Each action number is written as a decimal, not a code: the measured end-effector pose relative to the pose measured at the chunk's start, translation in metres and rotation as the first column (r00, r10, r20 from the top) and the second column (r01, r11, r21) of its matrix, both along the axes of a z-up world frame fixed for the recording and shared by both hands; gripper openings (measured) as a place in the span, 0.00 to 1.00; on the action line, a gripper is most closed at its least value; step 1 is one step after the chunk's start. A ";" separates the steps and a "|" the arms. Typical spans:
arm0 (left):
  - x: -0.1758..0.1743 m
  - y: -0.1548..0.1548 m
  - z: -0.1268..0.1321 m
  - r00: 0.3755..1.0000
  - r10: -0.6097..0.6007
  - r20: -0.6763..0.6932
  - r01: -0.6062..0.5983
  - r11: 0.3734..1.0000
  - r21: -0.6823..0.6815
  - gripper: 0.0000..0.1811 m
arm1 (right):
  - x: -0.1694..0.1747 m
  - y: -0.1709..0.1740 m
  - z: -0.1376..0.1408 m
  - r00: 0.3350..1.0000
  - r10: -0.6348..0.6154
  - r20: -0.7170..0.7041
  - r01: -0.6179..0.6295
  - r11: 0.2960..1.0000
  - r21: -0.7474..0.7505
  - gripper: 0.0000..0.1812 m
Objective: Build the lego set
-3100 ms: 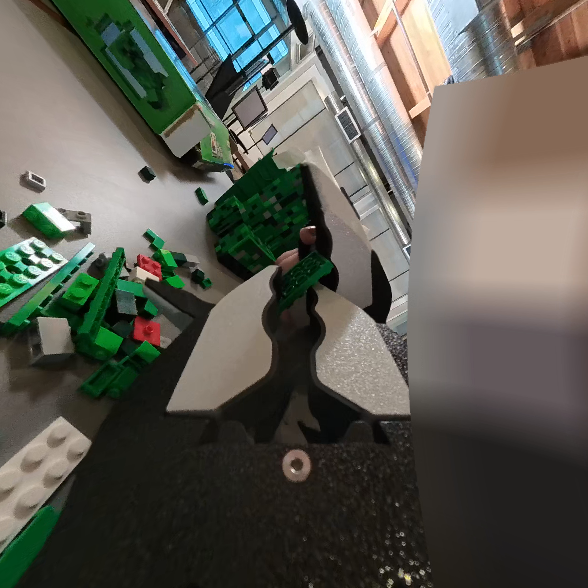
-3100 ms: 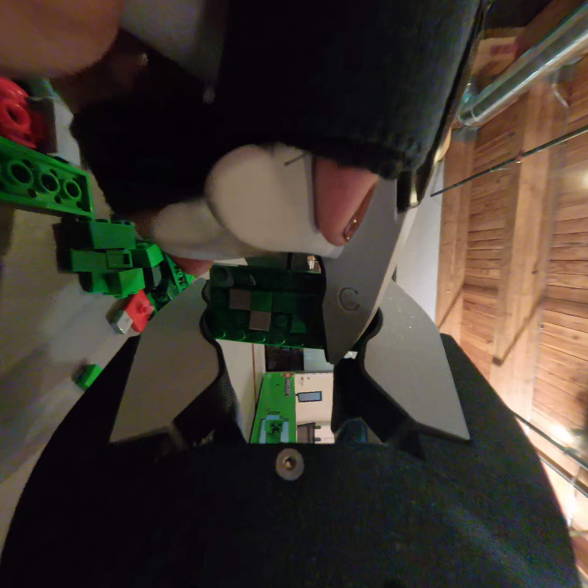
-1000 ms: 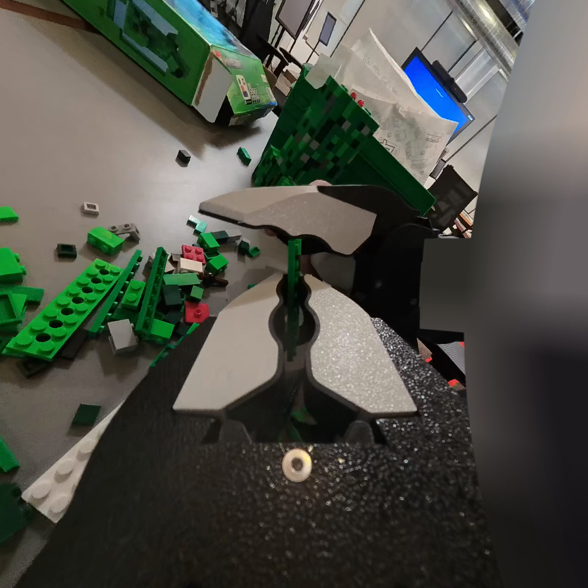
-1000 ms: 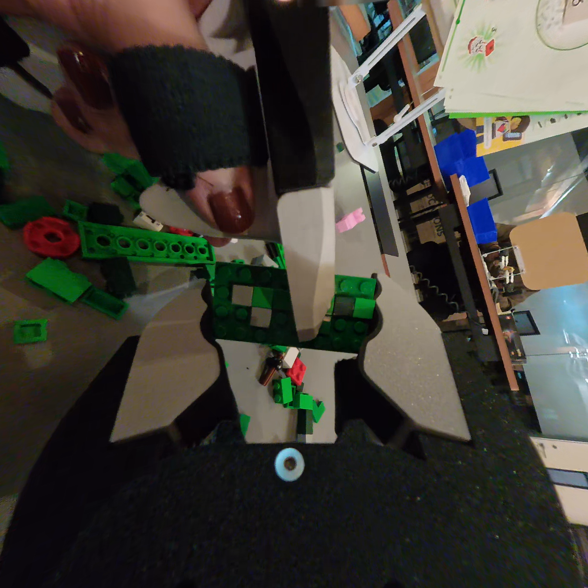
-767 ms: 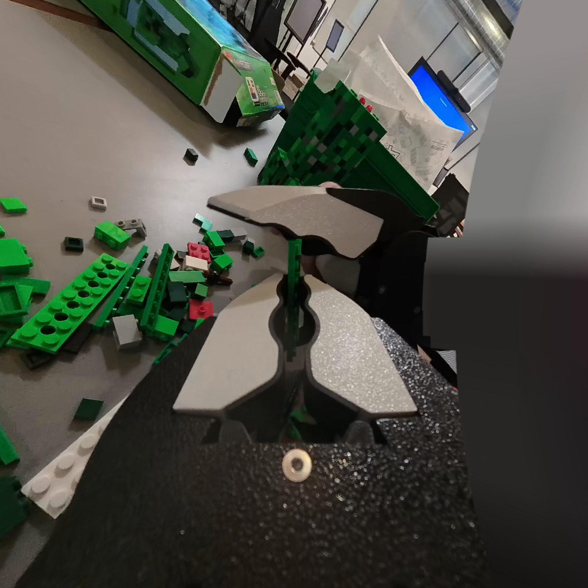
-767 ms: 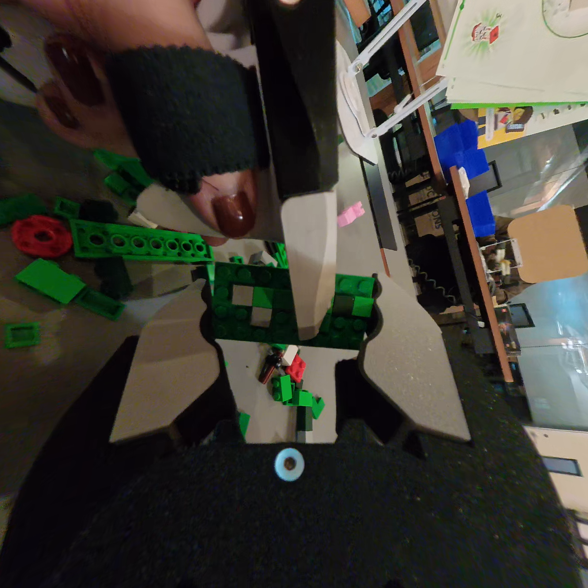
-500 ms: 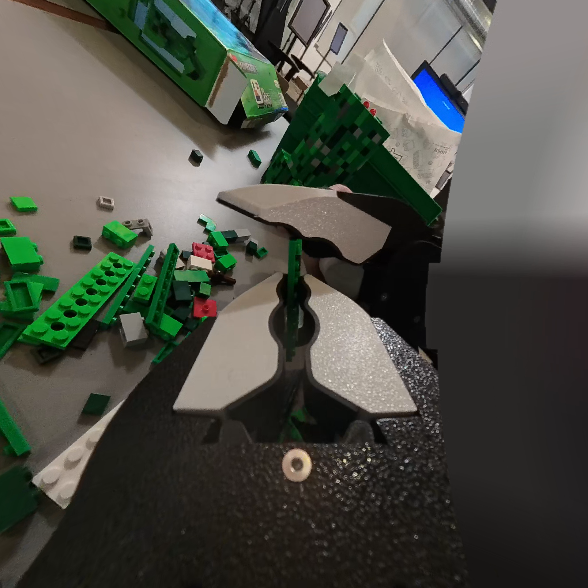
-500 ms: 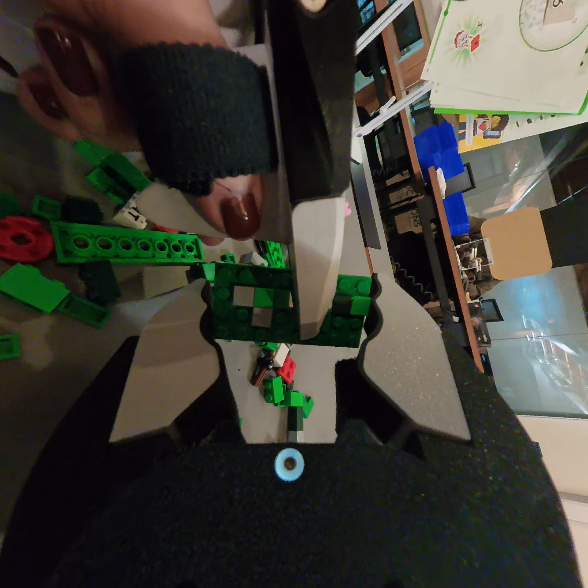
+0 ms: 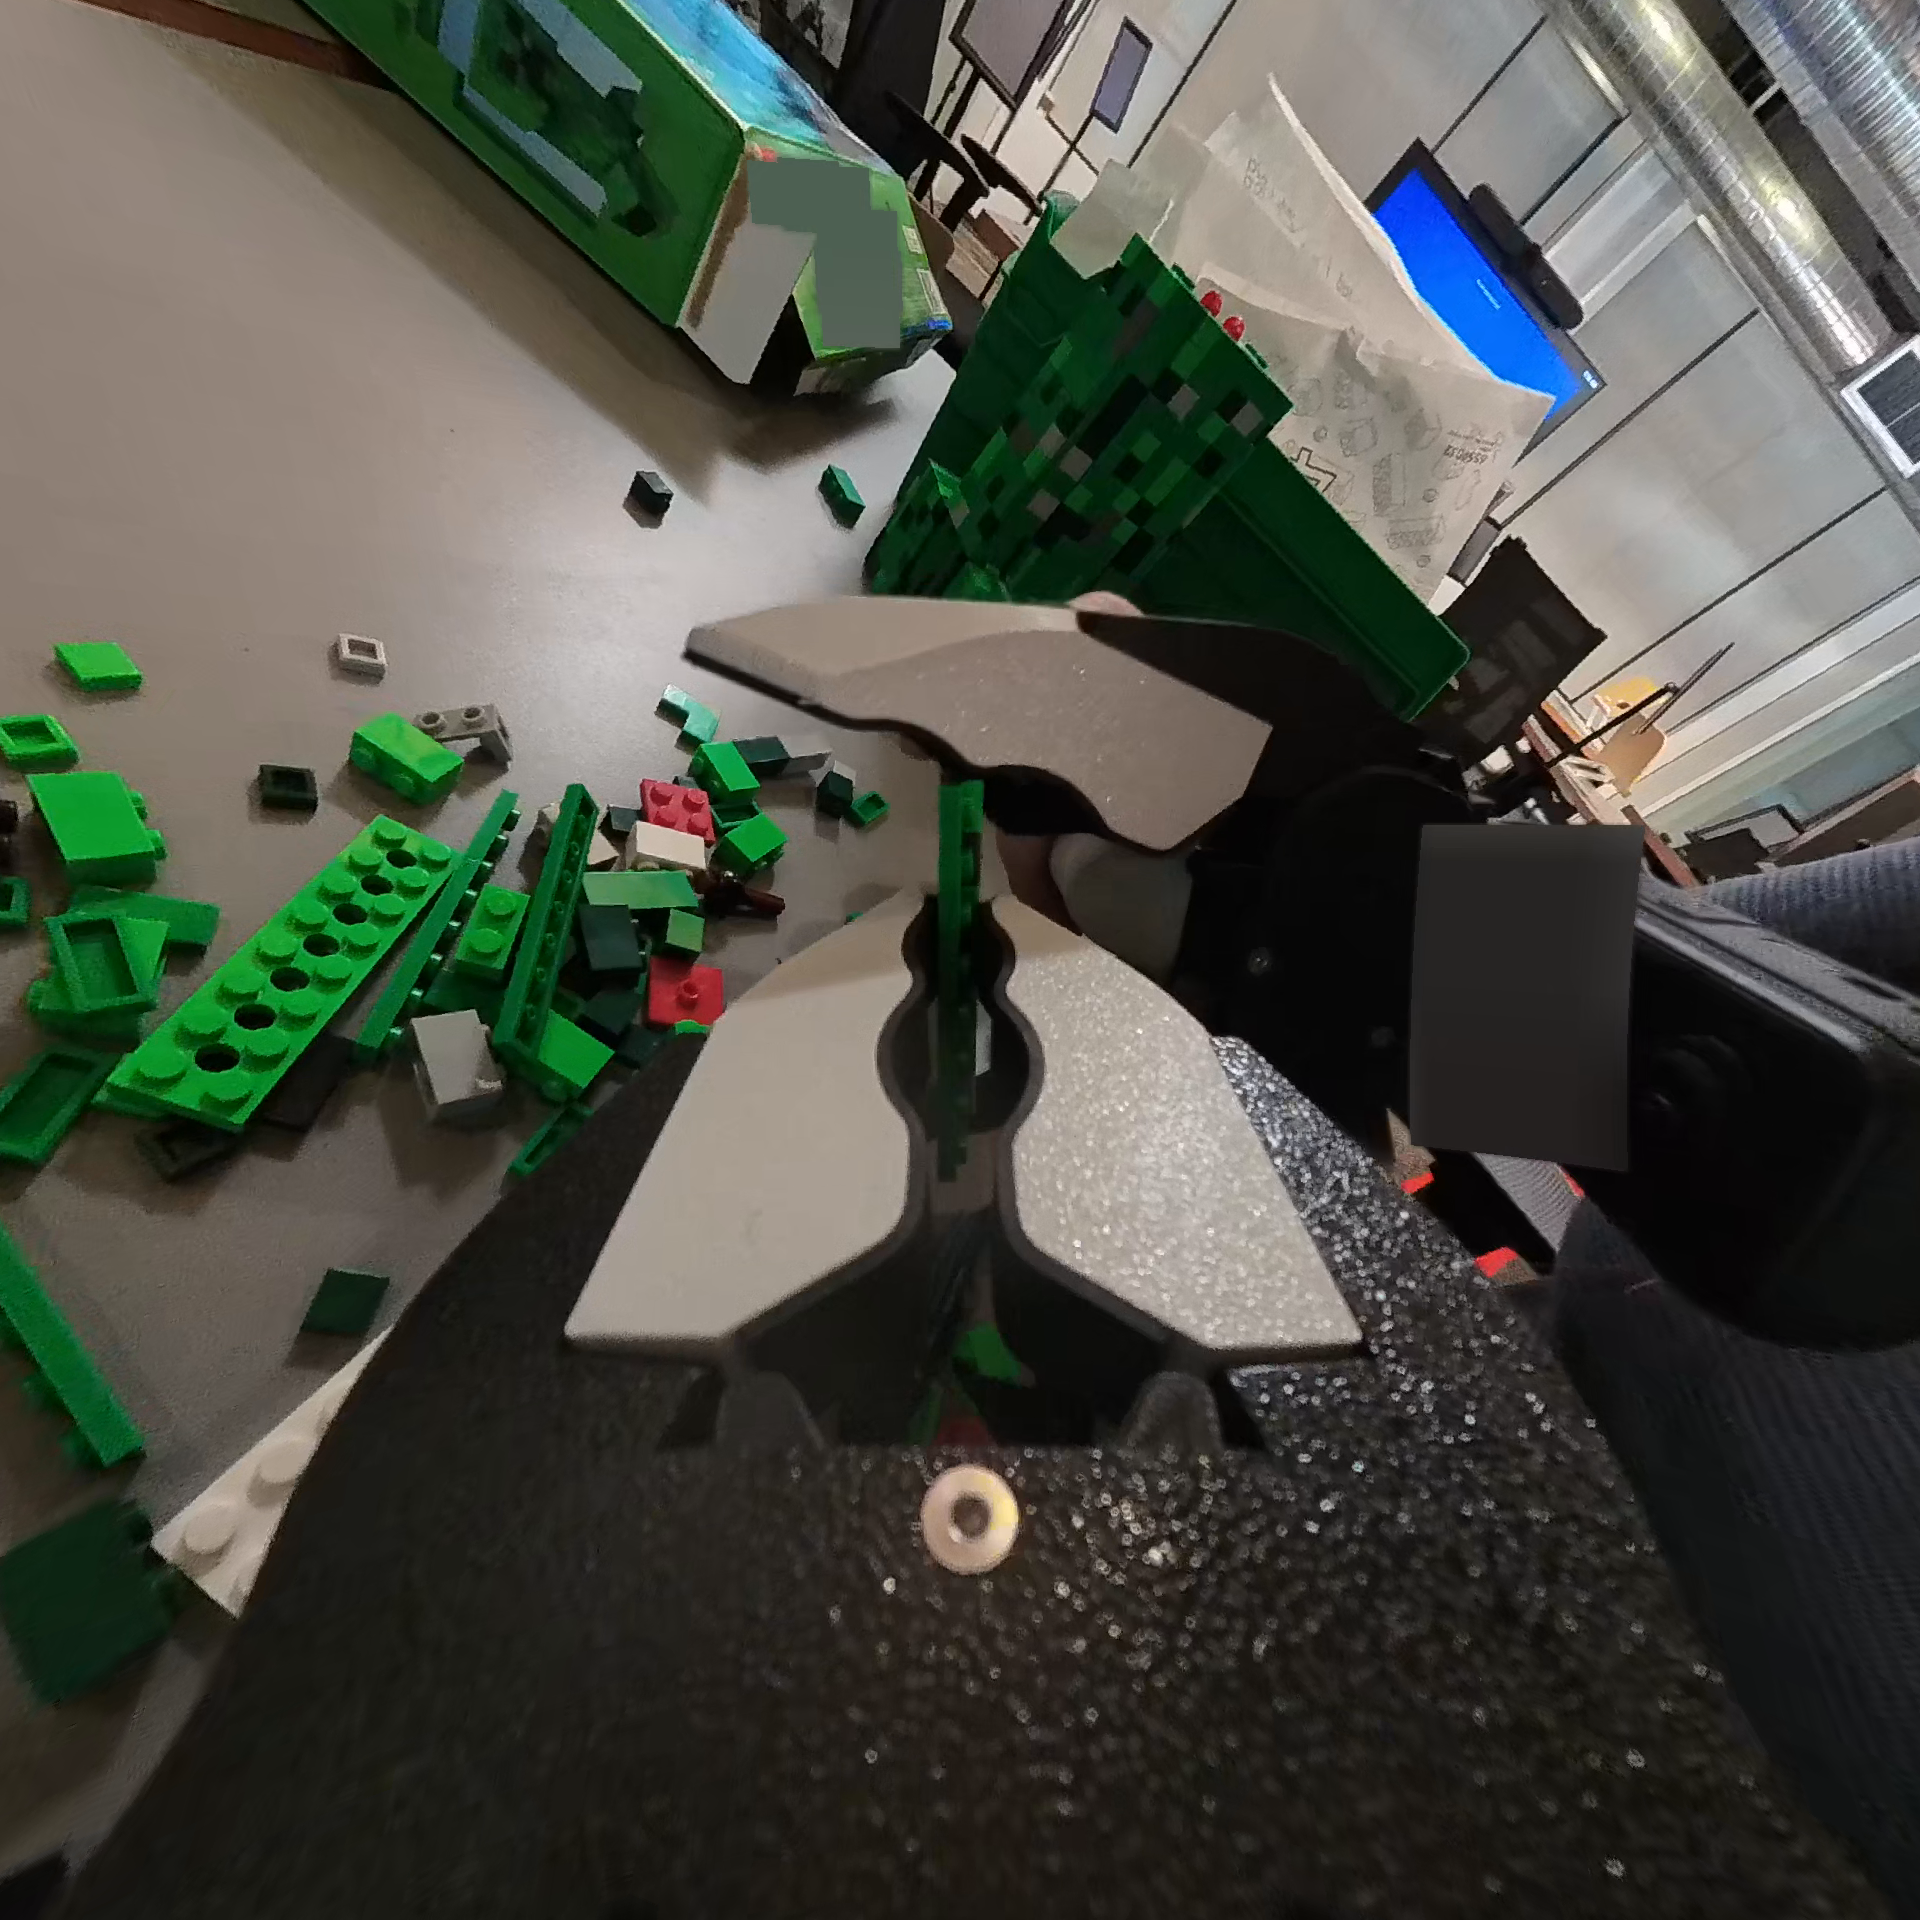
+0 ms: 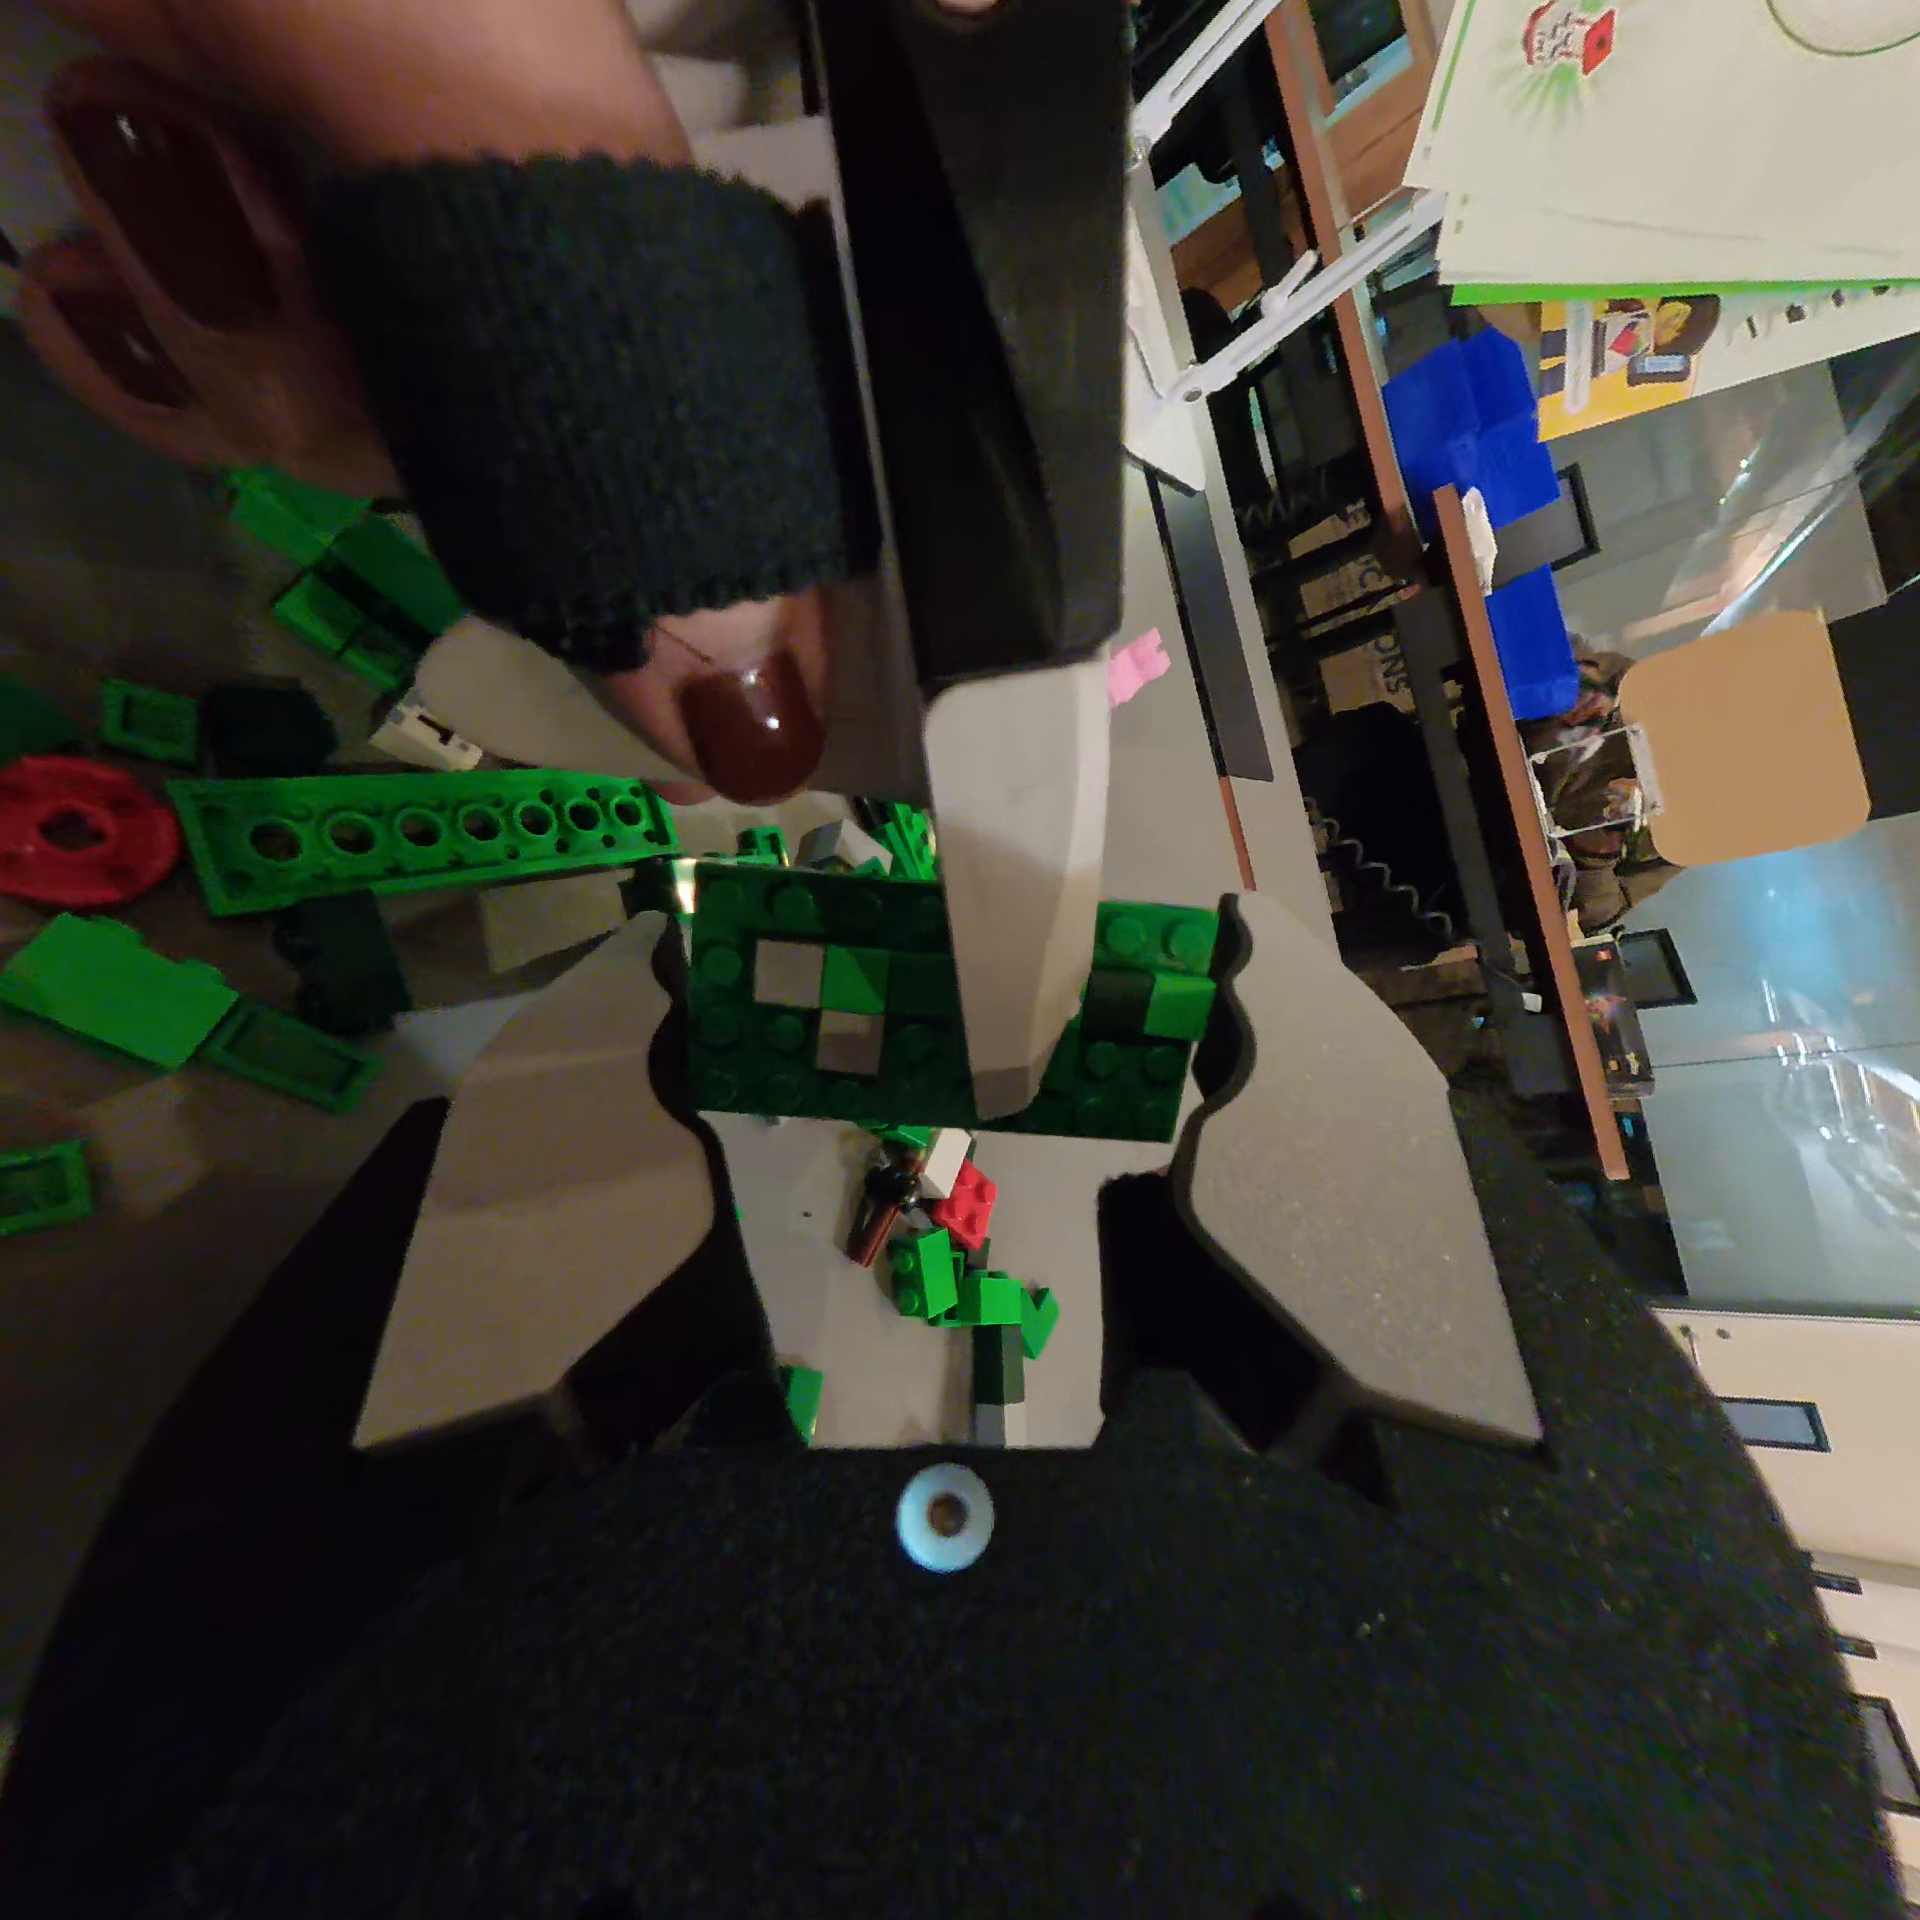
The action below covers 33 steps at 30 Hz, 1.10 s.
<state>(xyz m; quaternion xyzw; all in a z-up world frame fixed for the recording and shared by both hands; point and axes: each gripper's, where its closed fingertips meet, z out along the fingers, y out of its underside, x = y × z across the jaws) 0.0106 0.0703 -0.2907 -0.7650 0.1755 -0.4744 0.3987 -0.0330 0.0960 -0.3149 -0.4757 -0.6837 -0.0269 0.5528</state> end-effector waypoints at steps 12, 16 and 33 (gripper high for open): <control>0.000 -0.001 0.002 1.000 -0.007 0.029 0.008 1.000 -0.004 0.03 | 0.000 0.000 -0.001 1.000 0.000 -0.002 0.000 1.000 -0.023 0.51; -0.001 -0.003 0.006 0.987 -0.027 0.159 0.035 0.998 -0.047 0.03 | 0.000 0.001 0.003 1.000 -0.003 0.009 0.003 0.999 0.032 0.51; 0.016 -0.008 0.011 0.988 -0.134 0.071 0.125 0.984 0.126 0.15 | -0.007 -0.016 0.004 0.995 0.057 -0.080 -0.067 0.989 -0.130 0.51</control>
